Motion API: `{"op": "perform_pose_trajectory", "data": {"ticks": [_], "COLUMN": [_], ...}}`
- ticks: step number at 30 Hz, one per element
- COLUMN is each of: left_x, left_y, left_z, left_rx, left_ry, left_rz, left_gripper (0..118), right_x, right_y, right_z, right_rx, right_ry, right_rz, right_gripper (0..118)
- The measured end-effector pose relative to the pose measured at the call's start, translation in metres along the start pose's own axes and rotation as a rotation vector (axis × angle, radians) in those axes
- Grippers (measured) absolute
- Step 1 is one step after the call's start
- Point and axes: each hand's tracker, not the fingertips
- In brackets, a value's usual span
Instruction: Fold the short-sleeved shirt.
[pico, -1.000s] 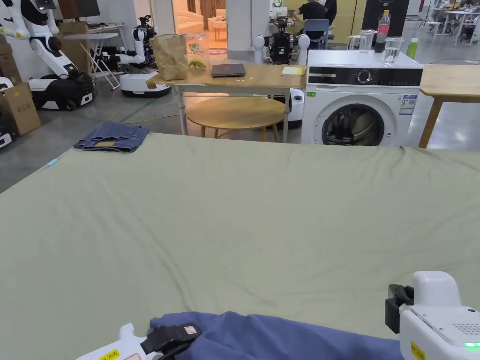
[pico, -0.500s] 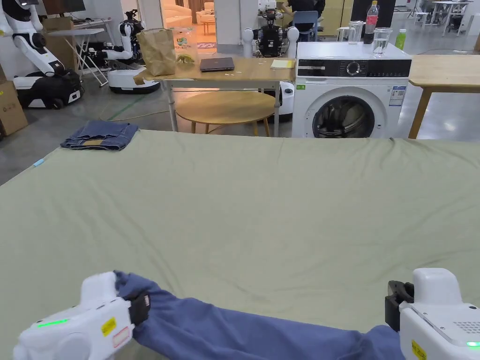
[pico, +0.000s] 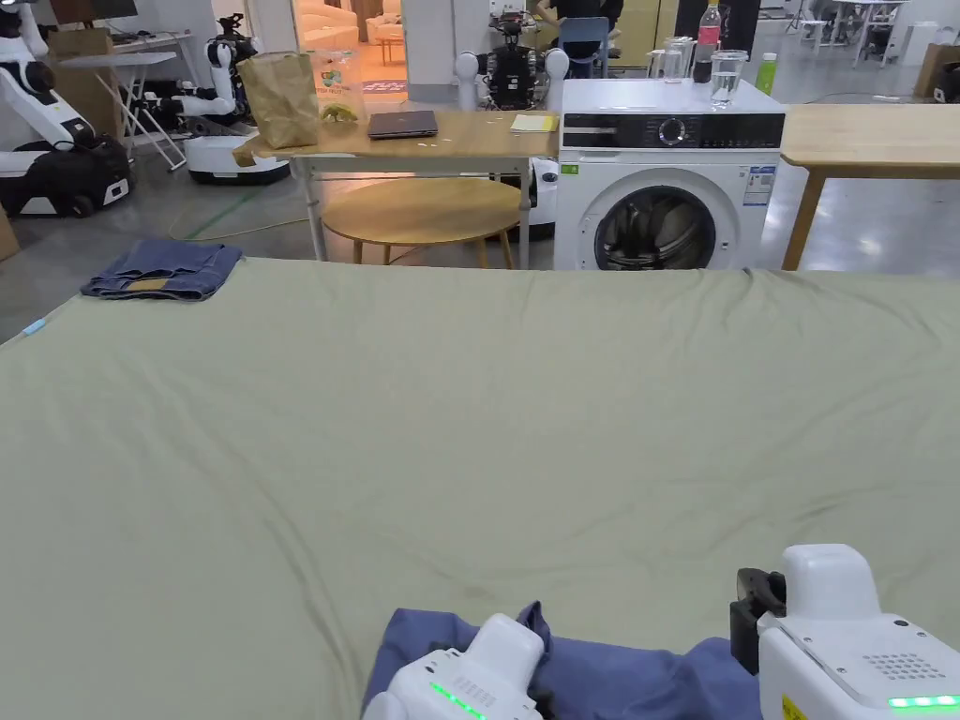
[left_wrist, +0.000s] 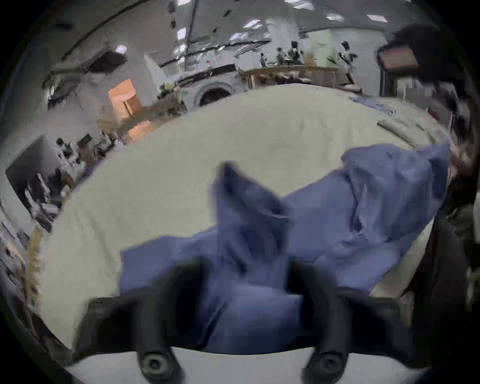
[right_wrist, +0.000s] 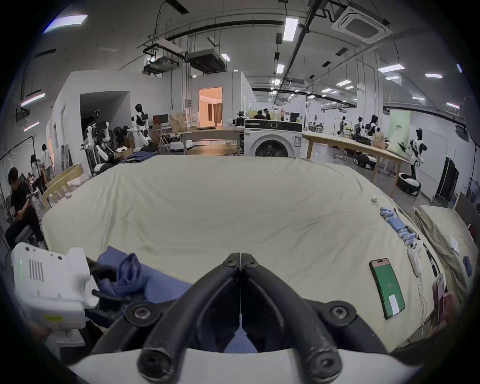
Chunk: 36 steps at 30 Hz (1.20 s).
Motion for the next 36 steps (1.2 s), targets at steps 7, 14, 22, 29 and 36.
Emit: {"op": "perform_pose_trajectory", "data": {"ticks": [7, 14, 22, 29, 36], "left_x": [-0.052, -0.085, -0.027, 0.022, -0.038], "left_y": [0.037, 0.008, -0.011, -0.005, 0.001], "left_z": [0.076, 0.063, 0.013, 0.001, 0.096], "left_rx": [0.258, 0.126, -0.079, -0.059, 0.292], "left_ry": [-0.142, -0.139, -0.405, -0.411, -0.228], "left_rz": [0.325, 0.529, 0.475, 0.412, 0.489], "left_gripper": [96, 0, 0, 0, 0], "right_x": [0.005, 0.006, 0.013, 0.019, 0.017], "right_y": [0.0, -0.008, -0.012, -0.013, -0.012], "right_z": [0.009, 0.008, 0.01, 0.009, 0.013], "right_rx": [0.005, -0.001, -0.014, -0.018, -0.007], "right_ry": [0.016, 0.038, 0.03, 0.013, 0.013], "right_rz": [-0.011, -0.06, -0.076, -0.091, -0.064], "right_gripper": [0, 0, 0, 0, 0]}}
